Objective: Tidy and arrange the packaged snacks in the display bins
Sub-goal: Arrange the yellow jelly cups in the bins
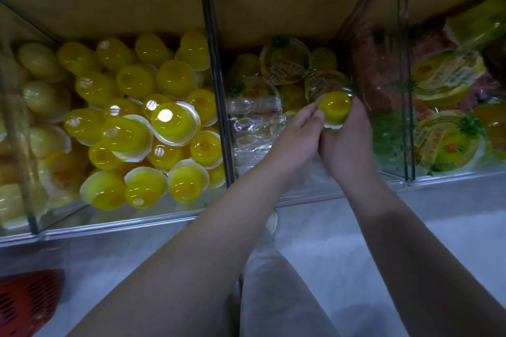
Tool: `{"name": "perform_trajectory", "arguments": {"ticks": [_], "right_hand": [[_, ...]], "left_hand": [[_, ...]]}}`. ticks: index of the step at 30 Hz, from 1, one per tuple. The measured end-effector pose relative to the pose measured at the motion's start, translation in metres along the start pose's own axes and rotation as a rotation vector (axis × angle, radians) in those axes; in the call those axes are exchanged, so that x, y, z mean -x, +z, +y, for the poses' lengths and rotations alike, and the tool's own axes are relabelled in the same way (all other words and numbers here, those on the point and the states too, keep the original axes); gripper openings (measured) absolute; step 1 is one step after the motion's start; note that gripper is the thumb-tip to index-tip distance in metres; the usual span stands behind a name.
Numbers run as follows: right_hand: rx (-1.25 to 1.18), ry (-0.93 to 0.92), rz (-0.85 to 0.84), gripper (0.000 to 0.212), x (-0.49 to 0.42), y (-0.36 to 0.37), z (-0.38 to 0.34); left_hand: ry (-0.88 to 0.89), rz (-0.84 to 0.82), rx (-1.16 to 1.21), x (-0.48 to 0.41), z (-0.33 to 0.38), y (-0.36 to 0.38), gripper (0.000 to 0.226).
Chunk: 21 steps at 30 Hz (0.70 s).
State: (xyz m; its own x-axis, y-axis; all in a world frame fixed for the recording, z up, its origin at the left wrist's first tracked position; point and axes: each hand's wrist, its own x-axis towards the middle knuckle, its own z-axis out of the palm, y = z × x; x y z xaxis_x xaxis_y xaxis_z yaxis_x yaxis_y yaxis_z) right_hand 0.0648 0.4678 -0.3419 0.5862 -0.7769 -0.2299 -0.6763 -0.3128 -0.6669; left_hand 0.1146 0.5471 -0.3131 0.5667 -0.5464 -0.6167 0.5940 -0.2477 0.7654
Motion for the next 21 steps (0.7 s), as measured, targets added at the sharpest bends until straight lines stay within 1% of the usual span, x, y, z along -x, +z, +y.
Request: {"name": "perform_trajectory", "arguments": {"ticks": [2,4,5,9,11,13,16,21], "right_hand": [[-0.011,0.020,0.031,0.061,-0.007,0.000,-0.001],[-0.003,-0.026,0.060,0.050,-0.009,-0.001,-0.002],[0.004,-0.052,0.063,0.049,-0.008,-0.001,-0.002],[-0.070,-0.140,0.059,0.044,-0.004,-0.001,-0.001],[-0.134,-0.134,0.034,0.042,-0.003,-0.003,-0.003],[-0.155,-0.150,0.045,0.043,-0.002,-0.003,-0.005],[-0.168,-0.221,0.081,0.047,0.006,-0.006,-0.010],[-0.232,-0.296,0.067,0.047,0.020,-0.006,-0.021]], "left_hand": [[-0.037,0.000,-0.007,-0.003,0.002,-0.002,0.042],[-0.055,-0.003,-0.022,-0.005,0.002,-0.003,0.055],[-0.051,-0.010,-0.021,-0.005,0.002,-0.003,0.058],[-0.032,-0.002,0.000,-0.005,0.003,-0.005,0.046],[-0.001,0.005,-0.008,-0.004,0.002,-0.006,0.043],[0.045,-0.010,-0.007,0.001,0.004,-0.007,0.042],[0.100,-0.005,0.030,0.010,0.012,-0.009,0.038],[0.175,0.025,-0.013,0.030,0.031,-0.028,0.030]]}}
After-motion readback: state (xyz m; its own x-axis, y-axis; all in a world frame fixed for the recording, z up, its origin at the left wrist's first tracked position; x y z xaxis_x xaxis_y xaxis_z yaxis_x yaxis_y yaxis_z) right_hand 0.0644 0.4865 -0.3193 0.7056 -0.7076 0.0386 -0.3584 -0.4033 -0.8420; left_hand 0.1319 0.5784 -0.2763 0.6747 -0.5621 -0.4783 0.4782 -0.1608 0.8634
